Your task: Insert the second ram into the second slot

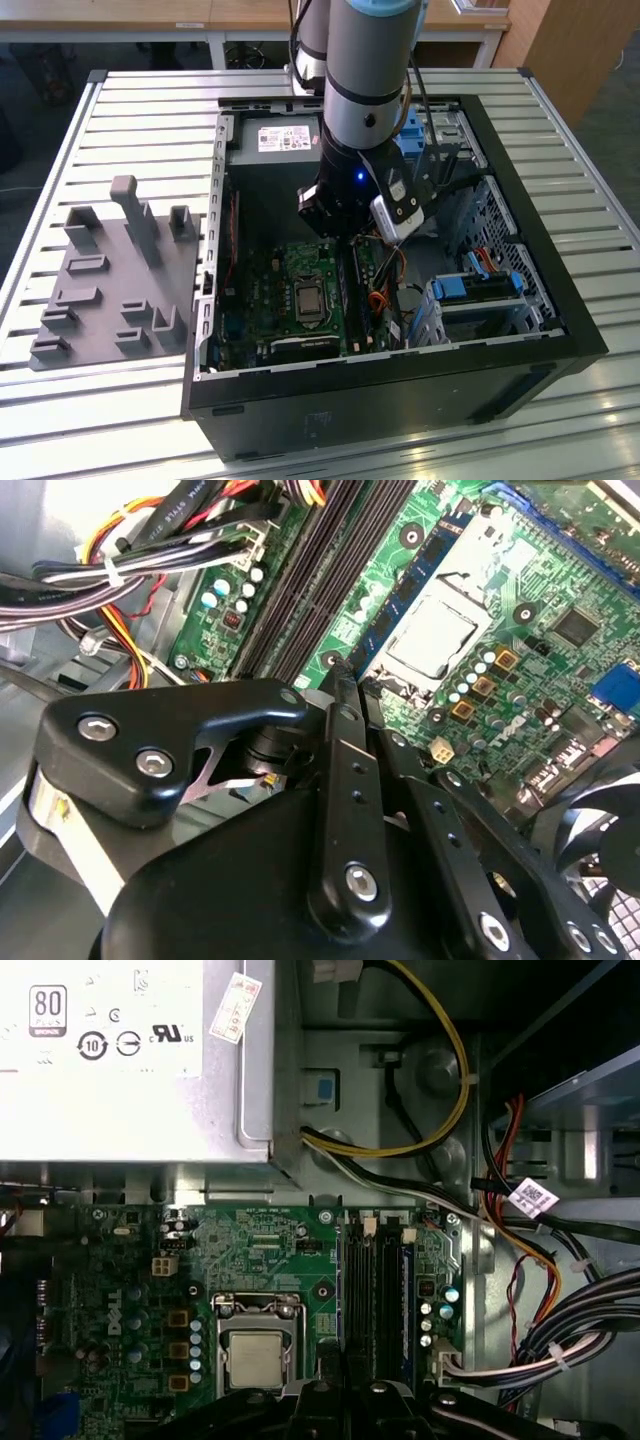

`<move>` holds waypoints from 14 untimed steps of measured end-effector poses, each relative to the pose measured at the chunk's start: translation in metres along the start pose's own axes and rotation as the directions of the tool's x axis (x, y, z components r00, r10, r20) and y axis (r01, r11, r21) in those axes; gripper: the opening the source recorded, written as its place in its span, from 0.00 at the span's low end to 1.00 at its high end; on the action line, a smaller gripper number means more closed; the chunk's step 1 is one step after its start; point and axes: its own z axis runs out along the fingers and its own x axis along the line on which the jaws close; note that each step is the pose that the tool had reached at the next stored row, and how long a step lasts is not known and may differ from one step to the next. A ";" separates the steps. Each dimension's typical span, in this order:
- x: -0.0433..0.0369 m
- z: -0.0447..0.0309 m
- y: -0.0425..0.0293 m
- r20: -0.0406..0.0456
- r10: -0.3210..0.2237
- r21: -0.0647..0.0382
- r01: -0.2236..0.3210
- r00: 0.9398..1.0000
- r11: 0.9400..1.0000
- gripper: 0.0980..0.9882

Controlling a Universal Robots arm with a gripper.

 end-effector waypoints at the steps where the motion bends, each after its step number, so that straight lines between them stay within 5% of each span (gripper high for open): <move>1: -0.0005 0.0004 -0.0002 0.000 0.001 0.000 -0.001 1.000 1.000 0.04; 14: -0.0028 0.0067 -0.0013 0.000 0.013 -0.001 -0.013 1.000 1.000 0.04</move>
